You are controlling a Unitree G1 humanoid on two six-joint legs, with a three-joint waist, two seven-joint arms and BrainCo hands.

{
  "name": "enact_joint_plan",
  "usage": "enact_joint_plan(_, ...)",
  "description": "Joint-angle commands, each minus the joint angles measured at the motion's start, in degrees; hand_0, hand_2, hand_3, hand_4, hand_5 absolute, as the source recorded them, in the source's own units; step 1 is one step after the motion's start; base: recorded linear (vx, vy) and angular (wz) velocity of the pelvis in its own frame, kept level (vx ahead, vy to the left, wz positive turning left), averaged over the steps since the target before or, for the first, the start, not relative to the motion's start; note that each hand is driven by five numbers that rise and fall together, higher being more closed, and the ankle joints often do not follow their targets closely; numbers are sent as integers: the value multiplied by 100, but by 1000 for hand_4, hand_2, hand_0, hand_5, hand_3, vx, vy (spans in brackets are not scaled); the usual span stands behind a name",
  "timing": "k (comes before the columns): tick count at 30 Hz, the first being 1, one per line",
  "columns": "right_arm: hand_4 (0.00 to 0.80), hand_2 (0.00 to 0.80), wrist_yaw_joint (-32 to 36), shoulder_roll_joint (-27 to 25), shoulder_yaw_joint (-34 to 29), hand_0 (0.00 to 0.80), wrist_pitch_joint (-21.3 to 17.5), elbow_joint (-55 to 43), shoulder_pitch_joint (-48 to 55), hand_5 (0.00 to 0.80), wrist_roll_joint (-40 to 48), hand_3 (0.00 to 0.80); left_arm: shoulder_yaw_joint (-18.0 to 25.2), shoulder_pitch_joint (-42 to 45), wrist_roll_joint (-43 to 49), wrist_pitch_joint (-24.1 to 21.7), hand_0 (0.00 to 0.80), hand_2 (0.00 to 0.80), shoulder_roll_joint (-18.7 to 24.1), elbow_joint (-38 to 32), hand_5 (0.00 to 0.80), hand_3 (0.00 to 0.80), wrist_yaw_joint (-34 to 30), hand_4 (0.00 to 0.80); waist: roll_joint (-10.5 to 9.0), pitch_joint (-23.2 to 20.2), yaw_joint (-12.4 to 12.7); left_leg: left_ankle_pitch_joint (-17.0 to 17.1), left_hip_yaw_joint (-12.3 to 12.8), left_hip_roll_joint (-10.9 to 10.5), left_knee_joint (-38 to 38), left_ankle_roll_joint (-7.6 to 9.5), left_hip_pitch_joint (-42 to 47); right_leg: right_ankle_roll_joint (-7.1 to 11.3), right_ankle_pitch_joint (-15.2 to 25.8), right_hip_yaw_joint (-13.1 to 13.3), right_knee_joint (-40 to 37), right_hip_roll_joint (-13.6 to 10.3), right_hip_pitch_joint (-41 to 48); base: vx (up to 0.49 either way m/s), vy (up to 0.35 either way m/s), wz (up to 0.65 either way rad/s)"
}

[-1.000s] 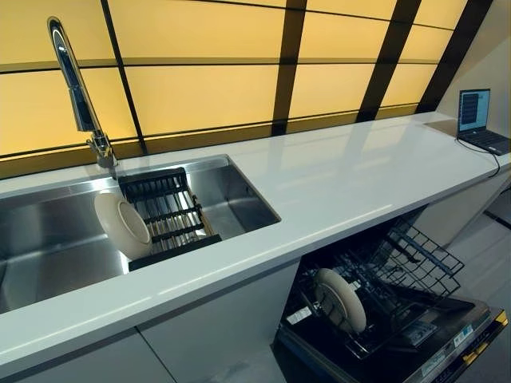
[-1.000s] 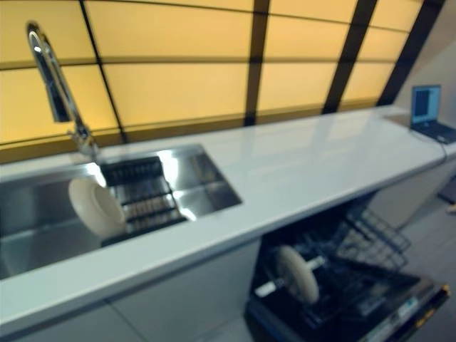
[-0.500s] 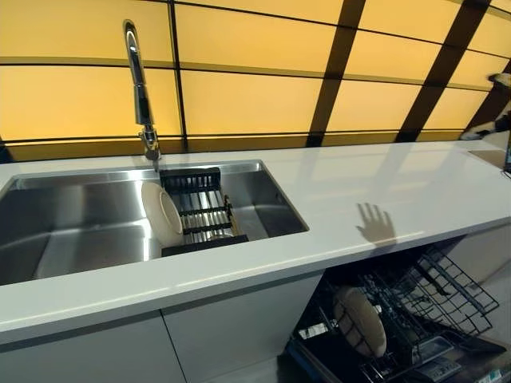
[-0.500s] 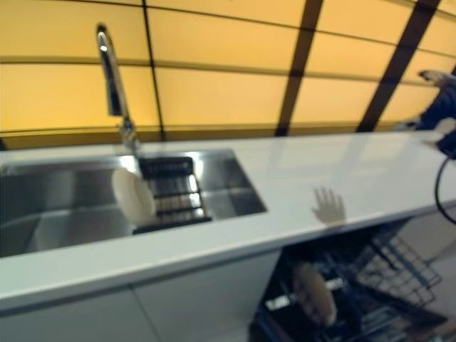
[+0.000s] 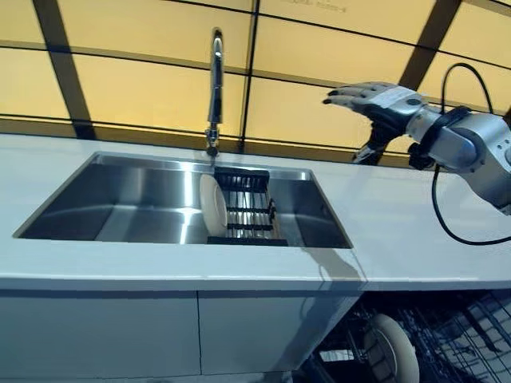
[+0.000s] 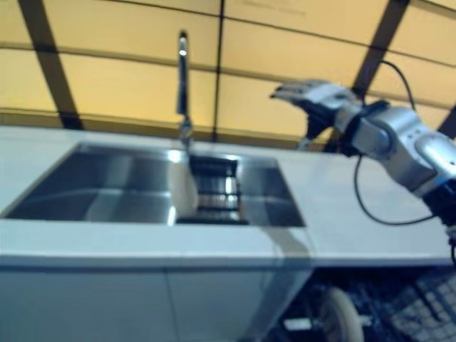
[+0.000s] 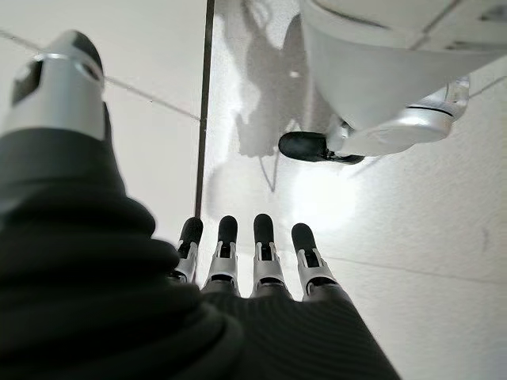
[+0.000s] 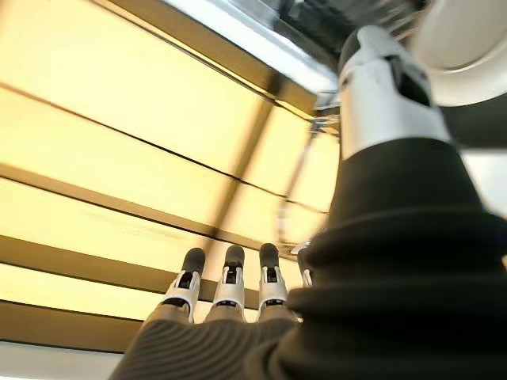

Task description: Take plates into dishwasher

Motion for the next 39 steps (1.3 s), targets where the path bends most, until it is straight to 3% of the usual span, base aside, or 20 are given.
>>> enact_joint_plan(1, 0, 0, -352, -126, 492, 0, -279, 11, -907, 0, -474, 0, 37, -179, -110, 38, 0, 0, 309, -74, 0, 0, 119, 0, -197, 51, 127, -39, 101, -303, -18, 261, -129, 435, 116, -13, -8, -35, 149, 45, 18, 26)
enact_joint_plan(4, 0, 0, -650, -38, 336, 0, -519, -169, -707, 0, -1022, 0, 16, -235, -167, -186, 0, 0, 240, 145, 0, 0, 237, 0, -294, 84, 175, -38, 38, -290, -18, 264, -163, 441, 114, -84, -8, -11, 159, 44, -36, 25)
enact_joint_plan(7, 0, 0, -768, 78, 370, 0, -533, -307, -804, 0, -1519, 0, -4, -230, -262, 105, 0, 0, 181, -17, 0, 0, 302, 0, -355, 135, 258, -5, -27, -293, -18, 252, -202, 448, 126, -171, -8, -4, 164, 55, -31, 20)
enact_joint_plan(11, 0, 0, -952, 88, 419, 0, -598, -465, -938, 0, -1947, 0, -37, -144, -249, 50, 0, 0, 89, 34, 0, 0, 348, 0, -466, 190, 333, 35, -96, -275, -18, 225, -288, 466, 147, -230, -8, 45, 126, 33, -47, 15)
enact_joint_plan(17, 0, 0, -871, 95, 1126, 0, -630, -435, -1769, 0, -1853, 0, -23, -41, -316, 280, 0, 0, 253, -281, 0, 0, 250, 0, -476, 208, 428, 95, -177, -292, -18, 218, -403, 473, 155, -319, -8, 41, 62, 9, 25, 13)
enact_joint_plan(26, 0, 0, -705, 261, 1357, 0, -661, -640, -2186, 0, -1693, 0, -8, -47, -342, 439, 0, 0, 406, -333, 0, 0, 35, 0, -450, 230, 441, 82, -189, -304, -18, 232, -387, 478, 150, -347, -8, 29, 57, 13, 21, 8)
enact_joint_plan(27, 0, 0, -689, 304, 1344, 0, -632, -659, -2199, 0, -1655, 0, -4, -42, -467, 677, 0, 0, 428, -332, 0, 0, 122, 0, -446, 235, 443, 72, -182, -305, -18, 234, -381, 479, 143, -345, -8, 29, 58, 0, 0, 0)
enact_joint_plan(32, 0, 0, -593, 447, 298, 0, -510, -1059, -1163, 0, -2031, 0, -17, 68, -379, -330, 0, 0, -40, 328, 0, 0, 316, 0, -634, 366, 460, 12, -165, -236, -18, 217, -378, 459, 133, -344, -8, 99, 67, 20, -97, 0)
enact_joint_plan(34, 0, 0, -487, 473, 482, 0, -395, -1090, -1295, 0, -1949, 0, -76, 173, -369, -326, 0, 0, -91, 156, 0, 0, 402, 0, -642, 423, 503, 18, -189, -255, -18, 212, -377, 477, 146, -359, -8, 79, 66, 5, 18, 3)
enact_joint_plan(39, 0, 0, -453, 520, 830, 0, -517, -913, -1502, 0, -1735, 0, -211, 118, -537, -361, 0, 0, 49, -316, 0, 0, 241, 0, -601, 515, 540, 31, -246, -272, -18, 219, -436, 485, 167, -368, -8, 73, 4, 7, 0, 12)
